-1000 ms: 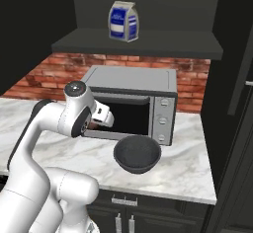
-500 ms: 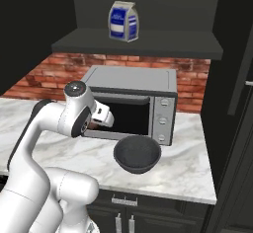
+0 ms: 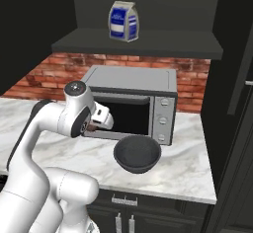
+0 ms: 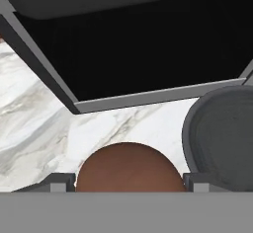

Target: Pick the egg and butter from the fridge and place them by the bowl for mixing.

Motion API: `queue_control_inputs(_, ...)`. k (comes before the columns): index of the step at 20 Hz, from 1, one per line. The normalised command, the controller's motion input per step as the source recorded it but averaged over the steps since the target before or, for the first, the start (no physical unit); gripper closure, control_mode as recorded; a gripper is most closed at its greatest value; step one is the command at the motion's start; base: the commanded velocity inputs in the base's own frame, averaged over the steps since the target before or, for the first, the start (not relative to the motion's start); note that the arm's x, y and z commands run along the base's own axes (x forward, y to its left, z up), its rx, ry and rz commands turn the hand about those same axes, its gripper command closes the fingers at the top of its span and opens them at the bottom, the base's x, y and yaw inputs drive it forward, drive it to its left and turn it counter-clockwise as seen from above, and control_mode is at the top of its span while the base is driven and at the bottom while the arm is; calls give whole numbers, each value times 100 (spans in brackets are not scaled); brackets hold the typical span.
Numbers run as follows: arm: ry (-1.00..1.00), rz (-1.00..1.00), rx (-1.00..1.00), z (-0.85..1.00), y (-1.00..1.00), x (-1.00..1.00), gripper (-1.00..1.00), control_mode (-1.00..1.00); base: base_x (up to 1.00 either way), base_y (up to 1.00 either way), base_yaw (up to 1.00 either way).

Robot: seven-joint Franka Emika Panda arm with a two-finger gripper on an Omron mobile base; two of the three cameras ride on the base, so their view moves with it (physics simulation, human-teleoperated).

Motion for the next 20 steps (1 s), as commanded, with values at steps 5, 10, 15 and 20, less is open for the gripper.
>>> queue_control_inputs(5, 7, -2, -6, -20, 1, -7, 100, -100, 0, 0, 0)
queue_control_inputs(10, 7, 0, -11, -38, 5, -2, 100, -100, 0, 0, 0)
queue_control_inputs(15, 1, 2, -2, -45, 5, 8, 100, -100, 0, 0, 0)
queue_control_inputs(20, 1, 4, 3, -33, 0, 20, 100, -100, 0, 0, 0)
